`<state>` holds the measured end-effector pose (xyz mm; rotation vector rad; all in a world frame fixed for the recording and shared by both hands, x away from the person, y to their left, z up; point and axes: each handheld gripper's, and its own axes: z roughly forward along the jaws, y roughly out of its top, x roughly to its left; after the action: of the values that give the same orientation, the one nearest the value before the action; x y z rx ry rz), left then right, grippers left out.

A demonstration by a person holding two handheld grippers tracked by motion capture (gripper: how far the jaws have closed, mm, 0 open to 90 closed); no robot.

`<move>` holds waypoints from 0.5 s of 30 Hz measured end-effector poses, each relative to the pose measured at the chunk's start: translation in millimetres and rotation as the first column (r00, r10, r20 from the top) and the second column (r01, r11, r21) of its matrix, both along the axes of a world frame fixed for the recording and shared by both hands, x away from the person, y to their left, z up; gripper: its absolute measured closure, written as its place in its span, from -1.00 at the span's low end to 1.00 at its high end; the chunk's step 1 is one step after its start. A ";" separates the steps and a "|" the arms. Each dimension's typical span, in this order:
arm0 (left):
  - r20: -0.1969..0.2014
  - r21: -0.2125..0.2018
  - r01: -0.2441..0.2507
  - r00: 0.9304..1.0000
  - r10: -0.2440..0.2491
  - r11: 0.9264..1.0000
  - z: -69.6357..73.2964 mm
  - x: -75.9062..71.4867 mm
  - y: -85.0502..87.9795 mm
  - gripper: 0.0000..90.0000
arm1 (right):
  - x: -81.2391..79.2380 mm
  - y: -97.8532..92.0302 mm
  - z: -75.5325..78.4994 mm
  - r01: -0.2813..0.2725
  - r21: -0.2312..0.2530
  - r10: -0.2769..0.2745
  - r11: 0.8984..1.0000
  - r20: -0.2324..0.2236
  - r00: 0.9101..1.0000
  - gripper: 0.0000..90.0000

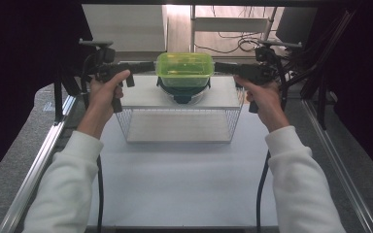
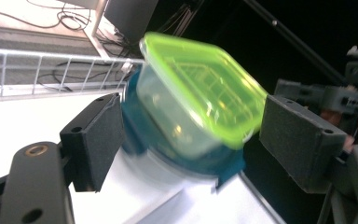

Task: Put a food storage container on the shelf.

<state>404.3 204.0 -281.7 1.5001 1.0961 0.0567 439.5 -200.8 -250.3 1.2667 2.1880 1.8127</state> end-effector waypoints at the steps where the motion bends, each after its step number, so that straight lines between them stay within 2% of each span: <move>1: 0.006 0.011 0.011 1.000 -0.011 1.000 -1.1 -4.7 1.1 -0.54 | -6.6 -4.2 -1.6 -0.009 -0.003 0.009 1.000 0.012 1.000 -0.54; 5: 0.032 0.080 0.023 0.999 -0.026 0.997 -9.6 -32.0 3.2 -0.54 | -28.4 -15.0 -9.6 -0.055 0.004 0.055 0.998 0.027 0.998 -0.54; 9: 0.043 0.123 0.035 0.998 -0.040 0.992 -24.7 -57.8 4.8 -0.53 | -54.2 -22.4 -22.5 -0.063 -0.035 0.065 0.997 0.075 0.995 -0.54; 12: 0.056 0.125 0.043 0.997 -0.050 0.991 -37.3 -75.8 6.2 -0.52 | -73.6 -26.2 -36.8 -0.056 -0.082 0.066 0.995 0.118 0.991 -0.54; 14: 0.071 0.138 0.035 0.996 -0.045 0.990 -46.6 -88.1 6.4 -0.51 | -83.0 -27.5 -45.0 -0.051 -0.113 0.066 0.992 0.133 0.989 -0.54; 15: 0.080 0.158 0.024 0.996 -0.037 0.987 -53.0 -95.8 6.2 -0.51 | -87.8 -28.1 -50.4 -0.050 -0.124 0.068 0.991 0.144 0.987 -0.54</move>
<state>308.5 210.2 -334.7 1.6403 1.0202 0.1862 351.6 -228.9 -300.6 1.0214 2.2374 1.7048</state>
